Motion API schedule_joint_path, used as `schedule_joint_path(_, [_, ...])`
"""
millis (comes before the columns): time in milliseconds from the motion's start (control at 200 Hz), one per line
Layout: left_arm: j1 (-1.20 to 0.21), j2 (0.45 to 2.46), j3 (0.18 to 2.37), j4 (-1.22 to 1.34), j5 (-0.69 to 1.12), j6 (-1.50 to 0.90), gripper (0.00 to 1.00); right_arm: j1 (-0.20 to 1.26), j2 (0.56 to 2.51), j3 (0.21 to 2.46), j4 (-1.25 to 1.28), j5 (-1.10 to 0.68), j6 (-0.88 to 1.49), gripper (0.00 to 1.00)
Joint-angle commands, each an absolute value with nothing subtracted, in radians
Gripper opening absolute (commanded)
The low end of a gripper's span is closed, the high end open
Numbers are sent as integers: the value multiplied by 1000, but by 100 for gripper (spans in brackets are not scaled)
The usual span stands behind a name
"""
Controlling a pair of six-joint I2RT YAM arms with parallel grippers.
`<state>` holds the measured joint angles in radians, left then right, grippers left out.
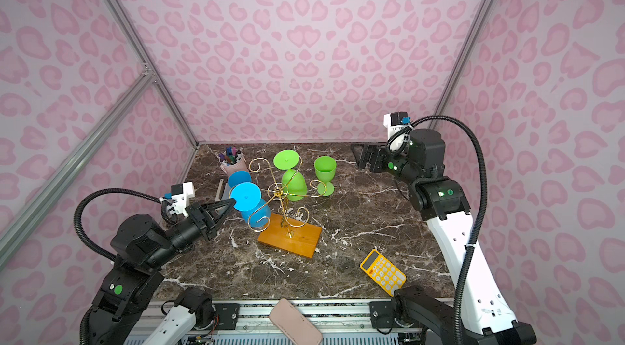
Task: Take the wine glass off the wine glass rack
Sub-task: Pick up the wine glass from the wine glass rack.
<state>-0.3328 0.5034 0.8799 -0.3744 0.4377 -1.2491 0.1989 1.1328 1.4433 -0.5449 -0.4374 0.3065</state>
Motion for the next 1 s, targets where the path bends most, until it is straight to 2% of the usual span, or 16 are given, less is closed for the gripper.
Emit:
schedule_joint_path(0, [-331,498,929,-411,447,-1208,4,197,1131,1439,-531,-442,306,97])
schedule_joint_path(450, [-331,411,972,-484,416,-1233,4,197,1123,1438,-539,-446,303,97])
schedule_joint_path(770, [-331,410,1066,-543,298,-1166,4,196,1112,1432,-549,-444,298,97])
schedule_joint_path(995, [-331,437,1182,-573,341,-1170,3,194,1115,1438,-554,-448,293,97])
